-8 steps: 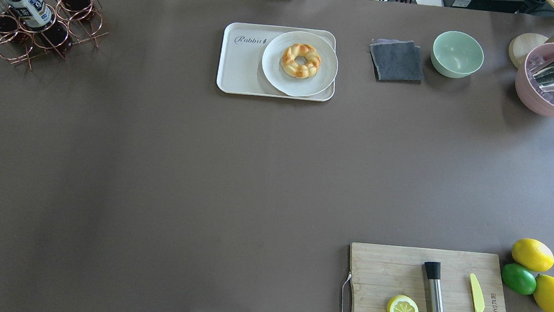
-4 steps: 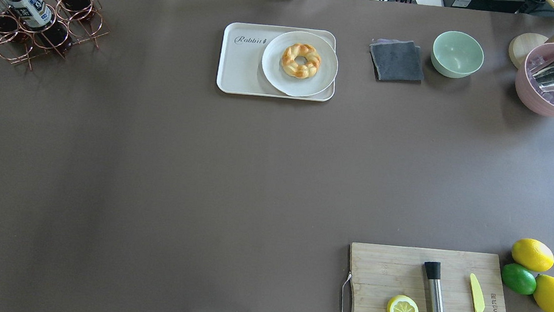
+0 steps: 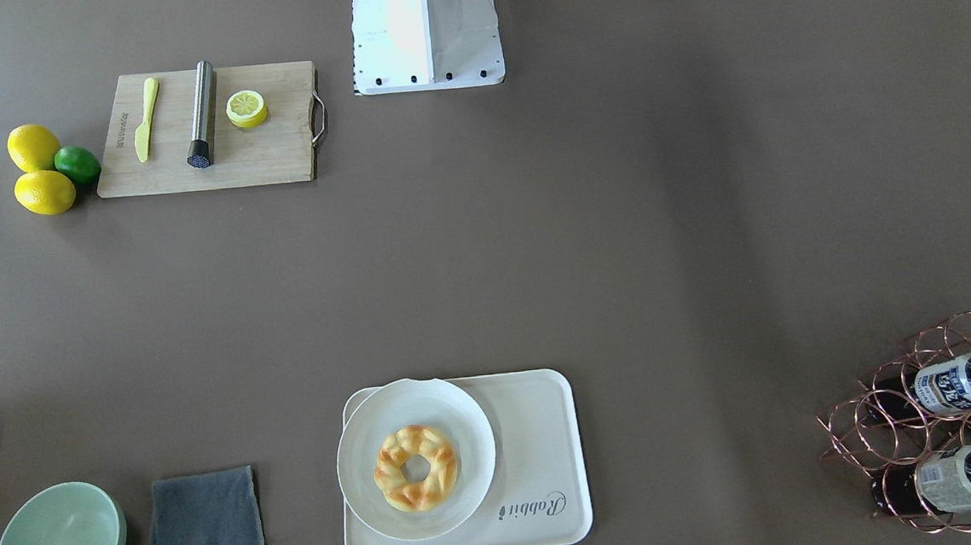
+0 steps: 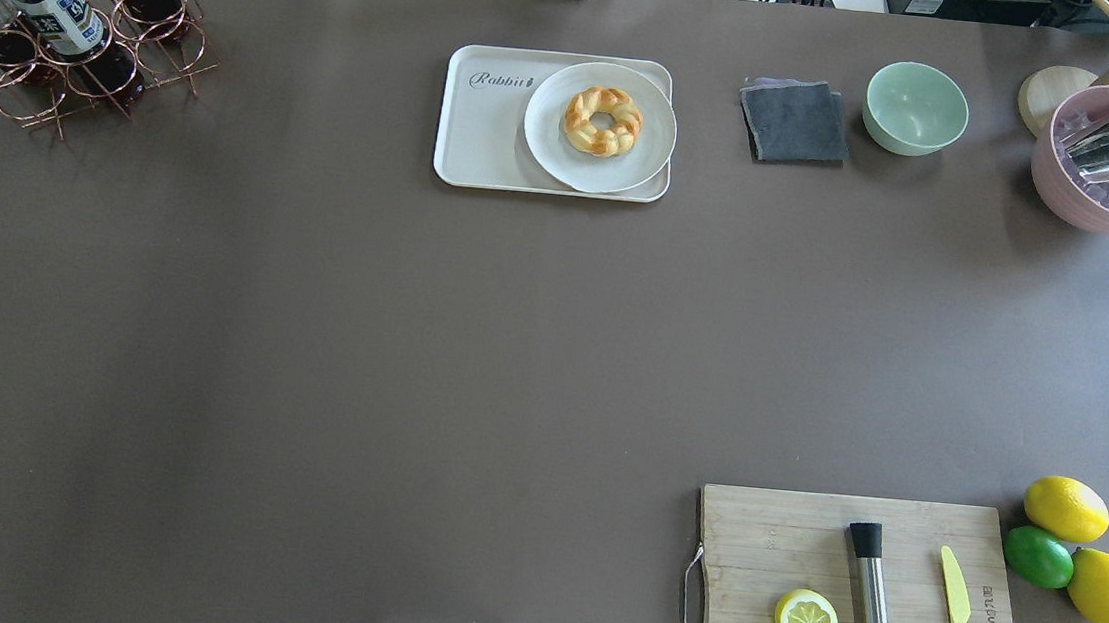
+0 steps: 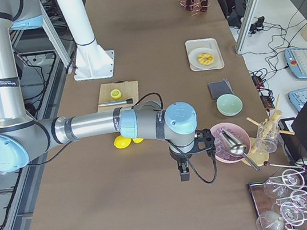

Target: Place tea on tray

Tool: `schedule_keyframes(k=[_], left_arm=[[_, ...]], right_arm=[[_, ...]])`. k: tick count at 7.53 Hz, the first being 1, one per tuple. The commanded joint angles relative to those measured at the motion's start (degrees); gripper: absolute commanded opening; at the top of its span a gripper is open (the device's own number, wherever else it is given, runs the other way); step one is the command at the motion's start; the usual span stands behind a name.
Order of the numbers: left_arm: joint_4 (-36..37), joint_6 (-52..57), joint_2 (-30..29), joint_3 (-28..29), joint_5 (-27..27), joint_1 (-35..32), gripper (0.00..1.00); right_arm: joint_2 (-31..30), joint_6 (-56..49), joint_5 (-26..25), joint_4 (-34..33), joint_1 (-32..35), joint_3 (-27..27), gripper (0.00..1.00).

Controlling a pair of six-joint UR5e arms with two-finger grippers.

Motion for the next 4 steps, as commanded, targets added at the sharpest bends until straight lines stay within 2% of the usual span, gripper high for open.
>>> schedule_keyframes(k=[1, 4], left_arm=[[-0.35, 0.0, -0.04, -0.07, -0.61, -0.04, 0.98], [-4.03, -0.09, -0.31, 0.01, -0.7, -0.04, 0.98]], right_arm=[[-0.08, 0.08, -0.12, -0.01, 0.08, -0.03, 1.0], [-0.17, 0.09, -0.38, -0.01, 0.08, 0.32, 1.0]])
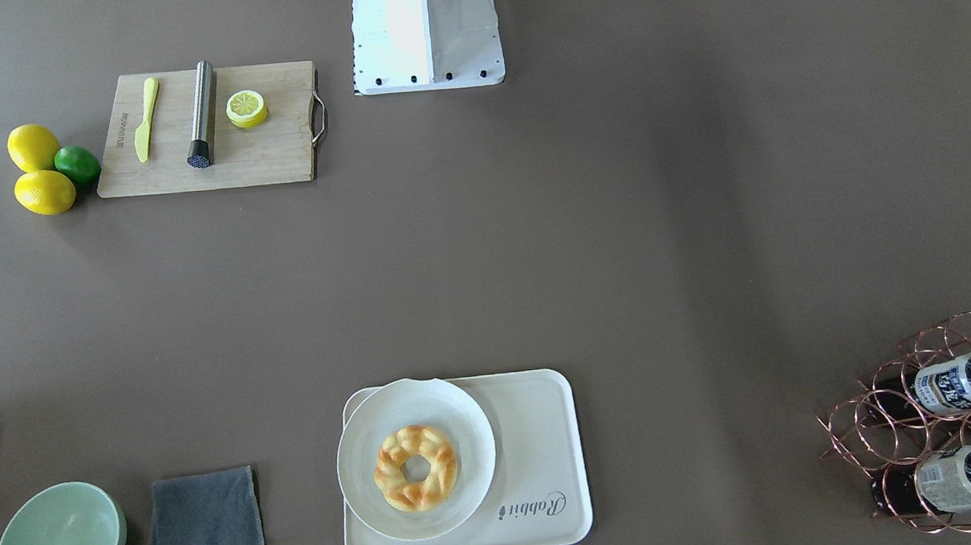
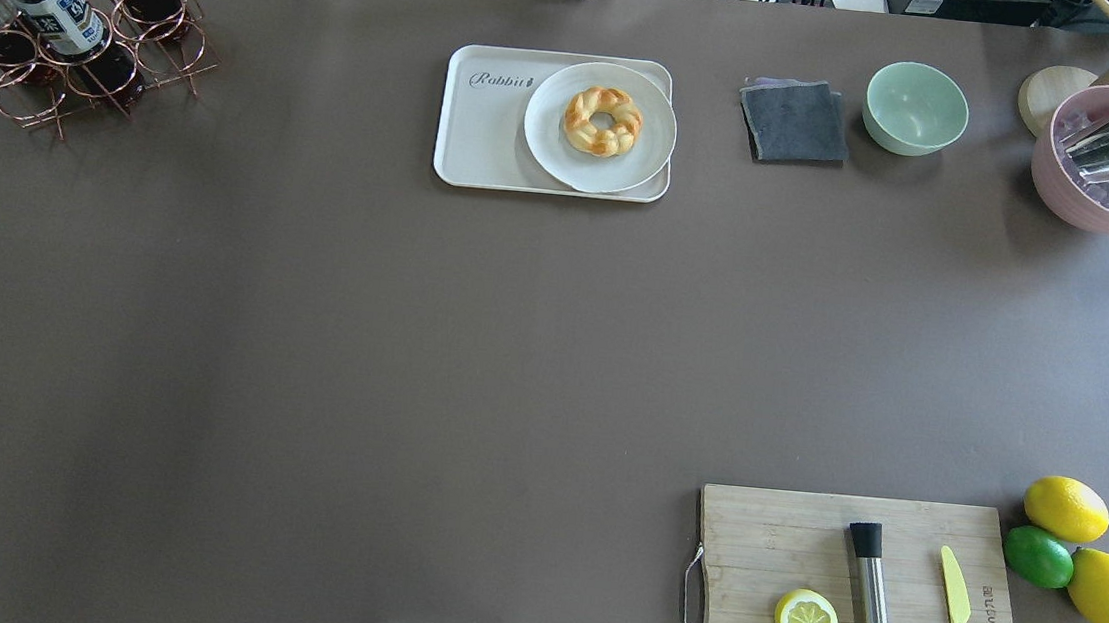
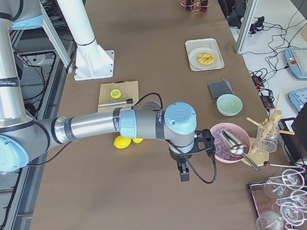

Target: Place tea on tray

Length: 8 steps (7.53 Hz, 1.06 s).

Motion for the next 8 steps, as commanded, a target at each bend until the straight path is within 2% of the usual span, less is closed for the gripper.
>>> schedule_keyframes(k=[1, 2, 3, 4, 6, 7, 8], left_arm=[[-1.61, -0.02, -0.15, 0.51, 0.37, 0.52, 0.98], [-1.96, -0.02, 0.02, 1.04, 0.38, 1.48, 0.98], [-11.53, -0.45, 0.98, 1.66, -0.06, 1.58, 0.98], [-20.85, -7.59, 3.51, 2.01, 0.2, 2.45, 0.98], [-31.53, -24.99, 2.32, 1.4, 0.28, 10.49, 0.98], [-36.97, -29.77, 1.87, 1.4, 0.55, 14.11, 0.98], [-43.29, -36.69, 1.61, 1.66, 0.64, 15.36, 0.98]], right_arm=[[0.0, 0.01, -0.43, 0.0, 0.0, 0.23, 1.0], [0.0, 0.01, -0.43, 0.09, 0.0, 0.23, 1.0], [0.0, 0.01, -0.43, 0.09, 0.0, 0.23, 1.0], [-0.09, 0.01, -0.26, 0.0, 0.0, 0.23, 1.0], [-0.44, 0.01, -0.25, 0.09, 0.0, 0.23, 1.0], [-0.35, 0.09, -0.26, 0.09, -0.17, 0.06, 1.0], [-0.35, 0.09, -0.17, 0.09, -0.17, -0.12, 1.0]])
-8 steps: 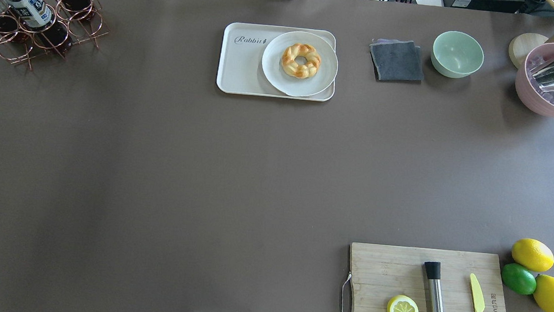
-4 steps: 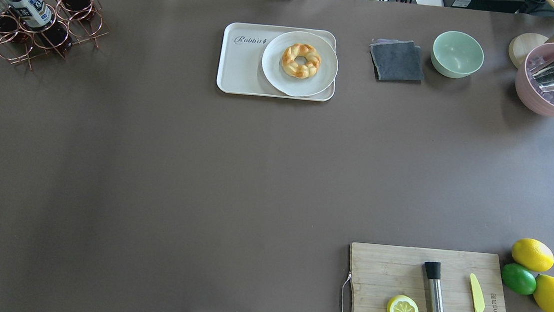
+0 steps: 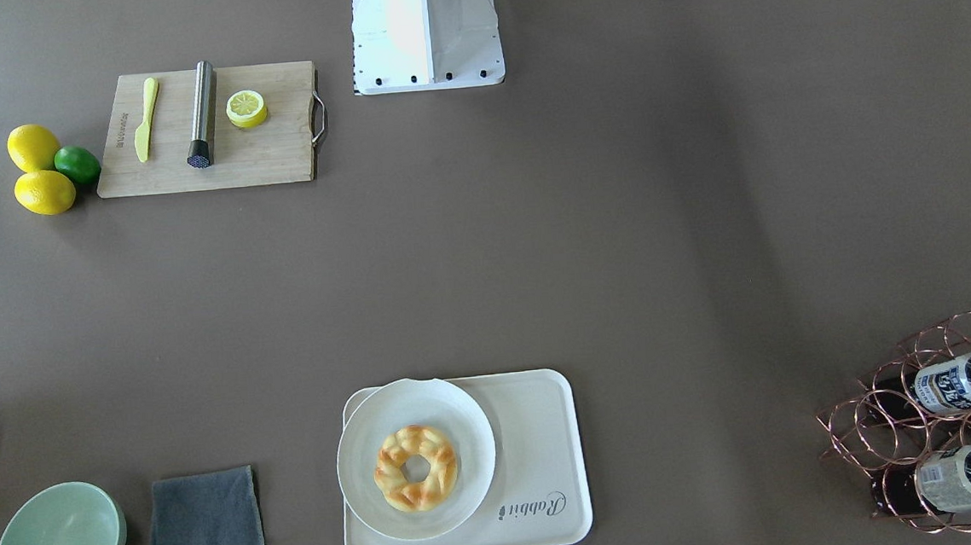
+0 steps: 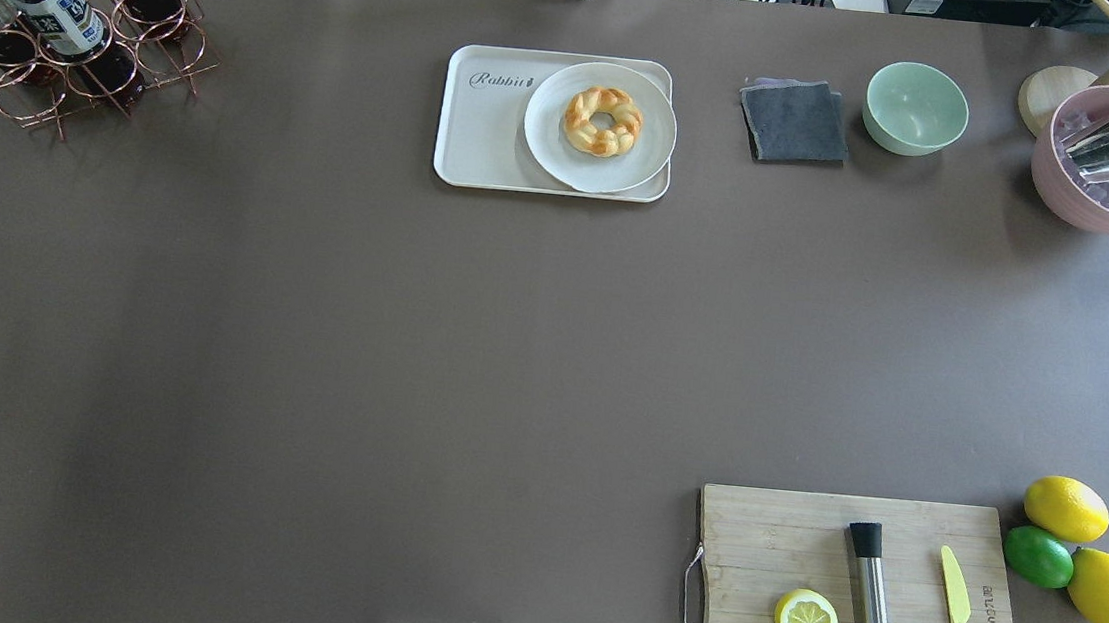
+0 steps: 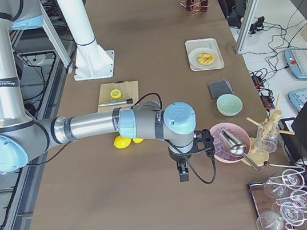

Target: Place tea on tray

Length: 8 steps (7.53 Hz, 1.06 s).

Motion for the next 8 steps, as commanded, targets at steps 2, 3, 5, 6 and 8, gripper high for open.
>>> schedule_keyframes(k=[2, 3, 5, 6, 8], left_arm=[[-18.83, -20.07, -1.43, 0.21, 9.36, 8.9, 0.98], [-19.82, -23.34, -3.26, 0.21, 18.38, 13.98, 0.98], [-19.04, -31.42, -7.48, 0.47, 27.32, 19.64, 0.97], [-18.78, -31.72, -8.02, 1.08, 29.61, 20.53, 0.97], [-18.69, -31.11, -11.52, 3.44, 31.66, 21.33, 0.96]], right_arm=[[0.06, 0.05, 0.16, -0.07, -0.26, -0.27, 1.0], [0.06, 0.22, 0.34, -0.07, -0.26, -0.18, 1.0], [-0.03, 0.66, 1.56, -0.07, -0.35, -0.35, 1.0], [-0.03, 1.44, 1.48, 0.02, -0.43, -0.35, 1.0], [-0.03, 1.63, 1.48, -0.07, -0.7, -0.35, 1.0]])
